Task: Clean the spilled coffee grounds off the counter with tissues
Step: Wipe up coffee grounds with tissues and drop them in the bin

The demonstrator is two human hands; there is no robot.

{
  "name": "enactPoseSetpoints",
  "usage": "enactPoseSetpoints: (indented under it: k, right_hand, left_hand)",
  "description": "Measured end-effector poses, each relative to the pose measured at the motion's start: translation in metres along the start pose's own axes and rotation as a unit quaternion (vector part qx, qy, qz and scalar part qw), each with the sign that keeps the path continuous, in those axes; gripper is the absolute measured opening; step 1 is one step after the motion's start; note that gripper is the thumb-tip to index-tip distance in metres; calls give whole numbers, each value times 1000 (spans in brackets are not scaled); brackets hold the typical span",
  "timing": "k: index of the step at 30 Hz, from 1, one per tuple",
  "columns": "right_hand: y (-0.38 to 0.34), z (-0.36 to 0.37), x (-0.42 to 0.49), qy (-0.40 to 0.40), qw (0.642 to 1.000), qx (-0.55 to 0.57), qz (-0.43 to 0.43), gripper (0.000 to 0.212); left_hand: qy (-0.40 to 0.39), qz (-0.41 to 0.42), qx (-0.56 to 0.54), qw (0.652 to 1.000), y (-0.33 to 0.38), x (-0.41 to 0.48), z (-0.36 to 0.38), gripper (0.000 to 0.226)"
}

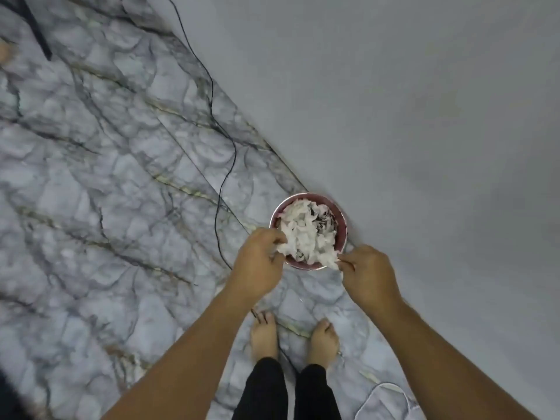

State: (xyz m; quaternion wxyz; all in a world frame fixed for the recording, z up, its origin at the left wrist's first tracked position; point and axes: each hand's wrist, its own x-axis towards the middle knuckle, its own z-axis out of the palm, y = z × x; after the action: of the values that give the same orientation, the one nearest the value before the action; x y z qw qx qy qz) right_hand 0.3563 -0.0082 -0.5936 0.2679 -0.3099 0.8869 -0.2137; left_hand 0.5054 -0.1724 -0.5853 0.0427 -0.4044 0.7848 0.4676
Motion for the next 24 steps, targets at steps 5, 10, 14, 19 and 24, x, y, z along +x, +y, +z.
enactPoseSetpoints:
  k: [5,10,14,19,24]
  right_hand:
    - [65,89,57,8,998,-59,14,12]
    - [99,139,76,-12,992,-126,14,18]
    - [88,128,64,-54,994,-82,48,41]
    - [32,54,16,-57,994,22,95,26]
    - [-48,-63,-55,-128,958,169,194,24]
  left_hand:
    - [-39,-11,48,998,-70,81,88,31]
    - [-90,15,96,991,-97,105,127,57]
    - [-68,11,130,989,-90,91,115,63]
    - [-58,-18,105,993,-54,46,65,52]
    - [-103,-29,92,990,29,-36,-9,47]
